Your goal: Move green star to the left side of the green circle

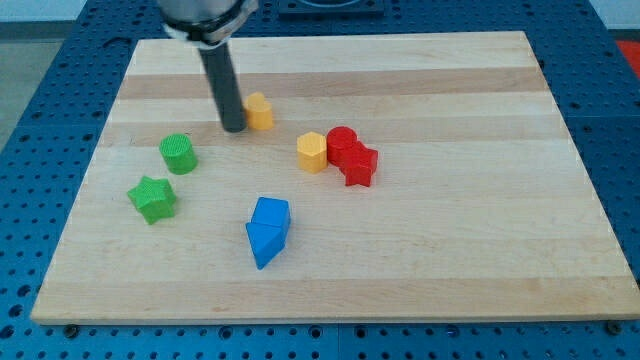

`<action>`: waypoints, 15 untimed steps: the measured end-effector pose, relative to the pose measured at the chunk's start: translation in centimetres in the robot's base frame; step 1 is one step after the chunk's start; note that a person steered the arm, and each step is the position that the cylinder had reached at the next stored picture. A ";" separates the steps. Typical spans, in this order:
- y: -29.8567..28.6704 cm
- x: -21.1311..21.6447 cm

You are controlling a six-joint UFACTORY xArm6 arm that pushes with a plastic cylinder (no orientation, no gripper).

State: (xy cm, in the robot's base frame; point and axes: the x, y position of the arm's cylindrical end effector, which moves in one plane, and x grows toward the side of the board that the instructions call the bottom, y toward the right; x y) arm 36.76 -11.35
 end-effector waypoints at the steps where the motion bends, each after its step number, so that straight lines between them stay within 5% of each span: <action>1: 4.3 0.7; 2: 6.9 1.4; 7: -2.1 15.1; 10: -8.7 10.8; 13: -15.2 12.2; 15: -13.7 10.0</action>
State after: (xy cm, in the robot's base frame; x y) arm 46.73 -25.02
